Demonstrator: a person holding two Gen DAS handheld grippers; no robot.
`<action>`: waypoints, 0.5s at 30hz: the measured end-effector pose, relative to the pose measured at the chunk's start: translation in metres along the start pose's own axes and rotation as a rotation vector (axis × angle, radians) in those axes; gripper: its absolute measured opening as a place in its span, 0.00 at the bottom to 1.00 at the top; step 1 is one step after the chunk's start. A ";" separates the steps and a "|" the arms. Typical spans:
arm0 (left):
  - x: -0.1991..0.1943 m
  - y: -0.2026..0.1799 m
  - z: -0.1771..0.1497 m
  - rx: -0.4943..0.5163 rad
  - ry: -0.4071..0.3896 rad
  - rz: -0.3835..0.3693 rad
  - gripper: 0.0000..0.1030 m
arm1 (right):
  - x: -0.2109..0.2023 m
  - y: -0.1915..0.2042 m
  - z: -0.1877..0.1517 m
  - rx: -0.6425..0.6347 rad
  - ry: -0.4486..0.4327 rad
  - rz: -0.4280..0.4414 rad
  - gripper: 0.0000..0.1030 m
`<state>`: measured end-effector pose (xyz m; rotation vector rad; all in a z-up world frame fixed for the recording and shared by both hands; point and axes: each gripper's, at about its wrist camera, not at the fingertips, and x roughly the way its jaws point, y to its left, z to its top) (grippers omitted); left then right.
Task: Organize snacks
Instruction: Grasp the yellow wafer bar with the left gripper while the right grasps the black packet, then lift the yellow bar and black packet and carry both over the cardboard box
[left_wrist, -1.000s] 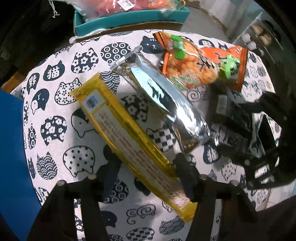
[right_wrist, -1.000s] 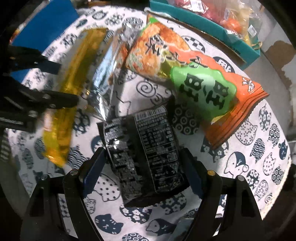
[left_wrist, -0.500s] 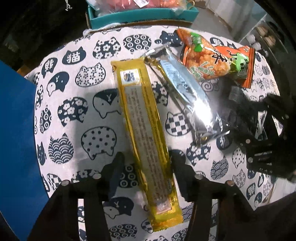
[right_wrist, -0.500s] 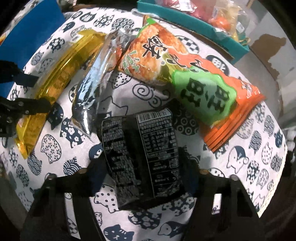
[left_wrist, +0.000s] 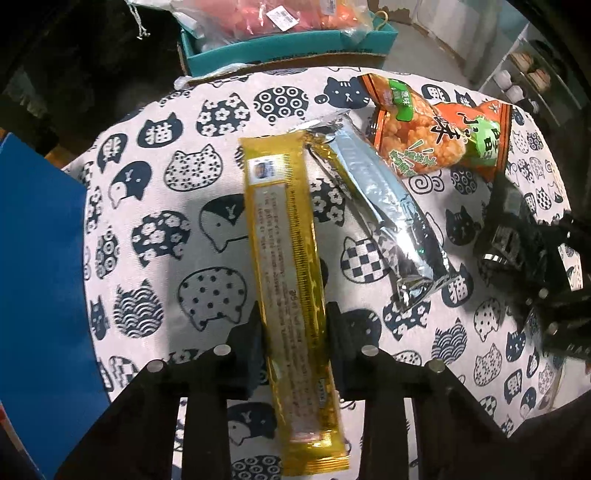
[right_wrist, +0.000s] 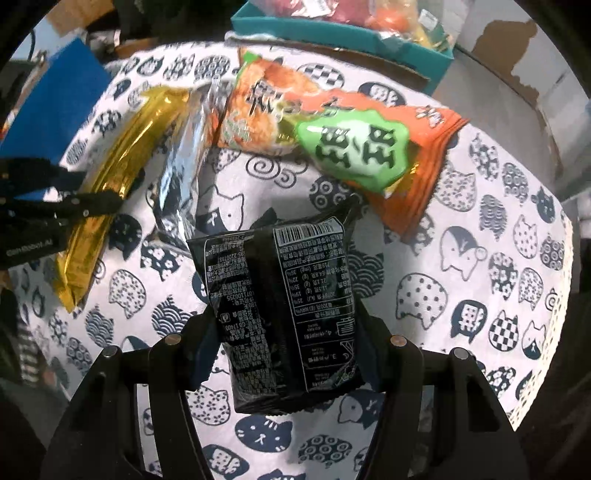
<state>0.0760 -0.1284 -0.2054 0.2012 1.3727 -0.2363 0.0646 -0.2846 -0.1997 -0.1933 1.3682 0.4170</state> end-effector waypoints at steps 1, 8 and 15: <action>-0.002 0.001 -0.002 0.001 -0.003 0.003 0.29 | -0.003 -0.001 0.002 0.004 -0.007 -0.002 0.60; -0.021 0.020 -0.024 -0.010 -0.020 -0.002 0.28 | -0.031 -0.002 0.004 0.013 -0.062 -0.003 0.60; -0.044 0.028 -0.037 -0.006 -0.060 0.025 0.28 | -0.063 0.017 0.016 0.028 -0.106 -0.004 0.60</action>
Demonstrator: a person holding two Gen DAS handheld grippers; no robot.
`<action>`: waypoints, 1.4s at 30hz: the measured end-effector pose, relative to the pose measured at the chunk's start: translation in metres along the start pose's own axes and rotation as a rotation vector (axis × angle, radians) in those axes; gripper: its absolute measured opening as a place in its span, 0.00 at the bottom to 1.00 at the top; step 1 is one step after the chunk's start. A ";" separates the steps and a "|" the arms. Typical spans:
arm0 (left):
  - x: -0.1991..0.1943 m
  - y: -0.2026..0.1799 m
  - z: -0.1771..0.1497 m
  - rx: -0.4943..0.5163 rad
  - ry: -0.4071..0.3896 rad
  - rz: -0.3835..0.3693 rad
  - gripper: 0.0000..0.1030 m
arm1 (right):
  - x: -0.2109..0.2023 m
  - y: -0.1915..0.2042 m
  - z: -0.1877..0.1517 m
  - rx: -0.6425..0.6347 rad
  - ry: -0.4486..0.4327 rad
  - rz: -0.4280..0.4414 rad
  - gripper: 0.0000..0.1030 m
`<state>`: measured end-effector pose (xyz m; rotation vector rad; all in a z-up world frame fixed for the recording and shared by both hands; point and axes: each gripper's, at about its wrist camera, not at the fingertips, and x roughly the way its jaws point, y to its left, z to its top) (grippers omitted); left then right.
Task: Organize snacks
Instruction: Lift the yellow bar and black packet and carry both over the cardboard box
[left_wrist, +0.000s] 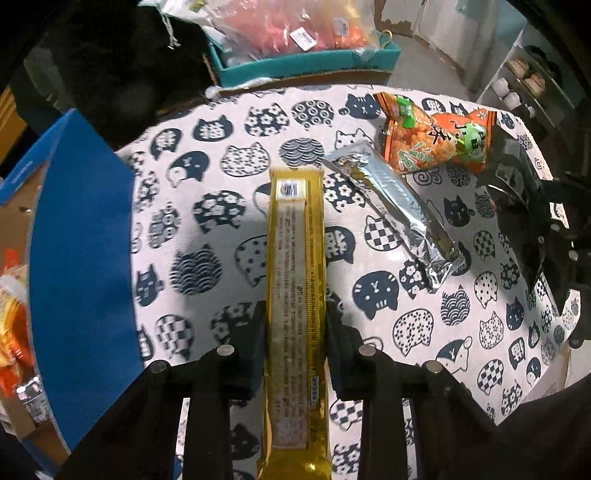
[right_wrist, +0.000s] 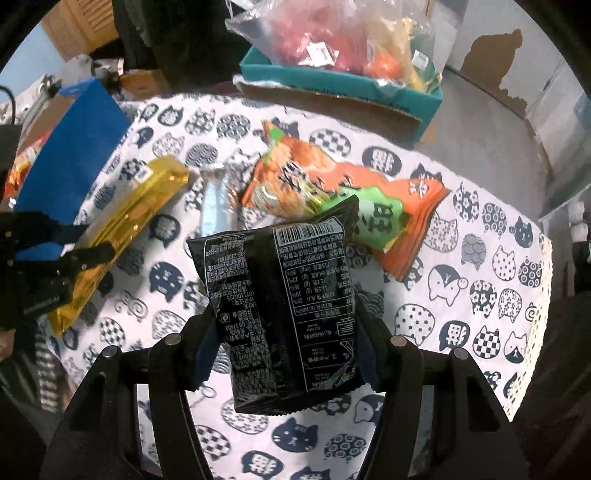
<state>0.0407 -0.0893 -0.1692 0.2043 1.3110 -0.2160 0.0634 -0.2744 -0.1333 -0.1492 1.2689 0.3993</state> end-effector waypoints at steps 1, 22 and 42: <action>-0.005 0.002 -0.002 0.000 -0.009 0.003 0.28 | -0.003 0.004 0.000 0.001 -0.006 -0.001 0.60; -0.095 0.021 -0.023 0.018 -0.223 0.048 0.28 | -0.033 0.058 0.026 -0.054 -0.083 0.025 0.60; -0.166 0.060 -0.033 -0.031 -0.424 0.132 0.28 | -0.072 0.121 0.063 -0.102 -0.167 0.081 0.60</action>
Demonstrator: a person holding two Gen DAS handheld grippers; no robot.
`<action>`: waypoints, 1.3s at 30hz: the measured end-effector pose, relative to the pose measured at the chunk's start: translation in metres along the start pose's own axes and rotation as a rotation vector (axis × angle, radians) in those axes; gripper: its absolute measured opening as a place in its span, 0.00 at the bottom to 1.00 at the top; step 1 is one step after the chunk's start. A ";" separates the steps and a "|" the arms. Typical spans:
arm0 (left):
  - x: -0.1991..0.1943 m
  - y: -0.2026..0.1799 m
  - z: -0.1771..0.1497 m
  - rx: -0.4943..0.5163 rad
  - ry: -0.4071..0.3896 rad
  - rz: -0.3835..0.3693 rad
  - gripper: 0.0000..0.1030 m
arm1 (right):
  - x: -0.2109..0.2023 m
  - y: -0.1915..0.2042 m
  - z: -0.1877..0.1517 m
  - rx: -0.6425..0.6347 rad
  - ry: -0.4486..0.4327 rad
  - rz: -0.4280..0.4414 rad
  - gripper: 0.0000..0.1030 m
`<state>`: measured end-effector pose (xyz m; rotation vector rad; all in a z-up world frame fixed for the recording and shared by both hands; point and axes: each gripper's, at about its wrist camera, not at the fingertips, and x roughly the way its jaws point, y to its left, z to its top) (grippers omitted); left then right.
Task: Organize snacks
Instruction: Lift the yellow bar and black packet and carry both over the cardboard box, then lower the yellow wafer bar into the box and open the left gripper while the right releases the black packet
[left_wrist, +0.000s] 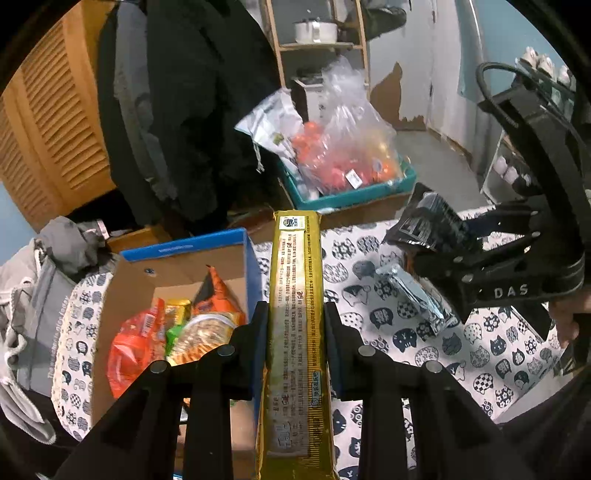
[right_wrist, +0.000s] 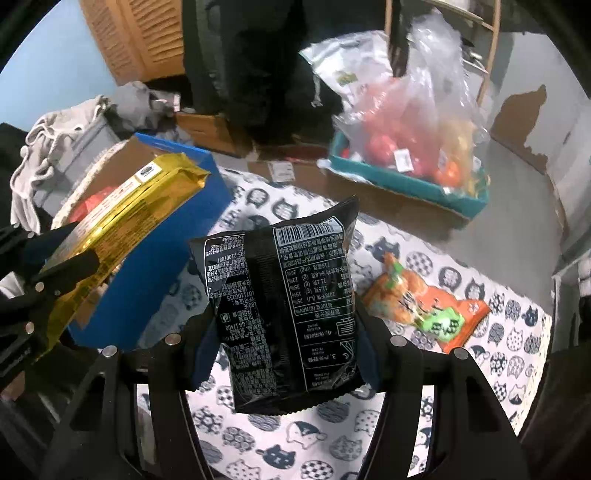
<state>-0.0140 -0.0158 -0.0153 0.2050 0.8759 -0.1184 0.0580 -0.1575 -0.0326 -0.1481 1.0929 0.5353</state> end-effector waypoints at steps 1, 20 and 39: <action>-0.003 0.003 0.000 -0.003 -0.008 0.004 0.28 | 0.000 0.004 0.003 -0.005 -0.003 0.004 0.60; 0.000 0.097 -0.026 -0.166 0.013 0.060 0.28 | 0.020 0.085 0.064 -0.092 -0.017 0.073 0.60; 0.034 0.172 -0.059 -0.288 0.069 0.121 0.28 | 0.070 0.148 0.111 -0.109 0.056 0.133 0.60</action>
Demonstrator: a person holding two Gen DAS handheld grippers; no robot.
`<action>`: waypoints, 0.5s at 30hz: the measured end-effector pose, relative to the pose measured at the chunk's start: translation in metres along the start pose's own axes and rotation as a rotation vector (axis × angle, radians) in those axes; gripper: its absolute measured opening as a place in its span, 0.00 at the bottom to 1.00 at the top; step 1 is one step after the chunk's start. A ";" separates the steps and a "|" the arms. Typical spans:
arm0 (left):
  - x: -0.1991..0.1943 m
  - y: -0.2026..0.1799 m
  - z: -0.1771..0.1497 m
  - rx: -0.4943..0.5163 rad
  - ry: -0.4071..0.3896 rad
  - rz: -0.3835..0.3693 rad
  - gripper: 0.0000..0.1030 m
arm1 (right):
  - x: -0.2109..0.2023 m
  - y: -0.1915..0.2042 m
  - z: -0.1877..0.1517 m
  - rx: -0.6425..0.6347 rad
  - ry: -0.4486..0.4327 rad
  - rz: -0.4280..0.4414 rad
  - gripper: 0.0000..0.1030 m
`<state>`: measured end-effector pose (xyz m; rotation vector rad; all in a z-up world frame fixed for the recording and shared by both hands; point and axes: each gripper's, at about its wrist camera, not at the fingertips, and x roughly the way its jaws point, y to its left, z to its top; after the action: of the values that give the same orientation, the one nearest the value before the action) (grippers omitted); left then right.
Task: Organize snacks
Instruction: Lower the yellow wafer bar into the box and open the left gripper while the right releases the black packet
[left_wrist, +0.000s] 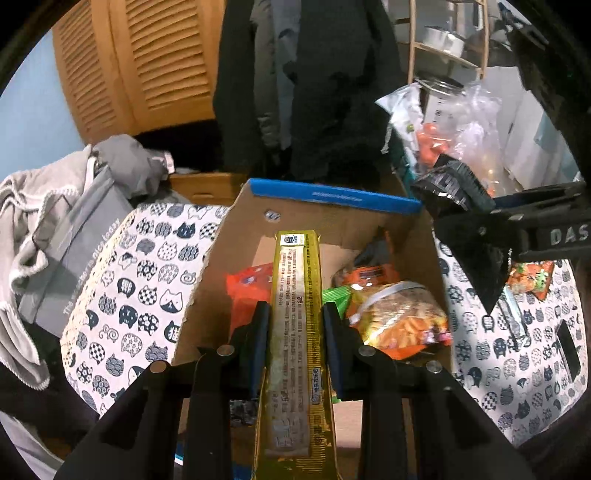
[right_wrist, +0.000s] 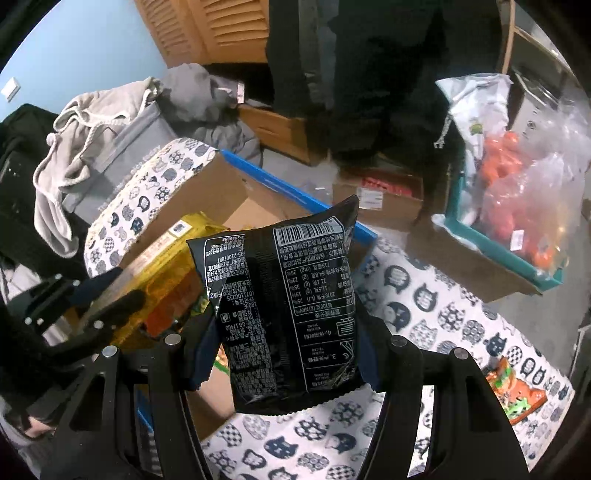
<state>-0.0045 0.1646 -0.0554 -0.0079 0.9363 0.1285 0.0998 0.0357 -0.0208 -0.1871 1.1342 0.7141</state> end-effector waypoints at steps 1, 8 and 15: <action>0.005 0.004 0.000 -0.012 0.015 -0.001 0.28 | 0.003 0.003 0.003 0.002 0.002 0.003 0.60; 0.008 0.021 0.000 -0.081 0.049 -0.007 0.48 | 0.017 0.016 0.018 0.005 0.013 0.012 0.60; -0.006 0.025 0.009 -0.098 0.008 0.018 0.70 | 0.032 0.025 0.028 0.006 0.037 0.025 0.61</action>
<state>-0.0042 0.1889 -0.0438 -0.0907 0.9375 0.1913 0.1138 0.0822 -0.0316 -0.1818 1.1753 0.7324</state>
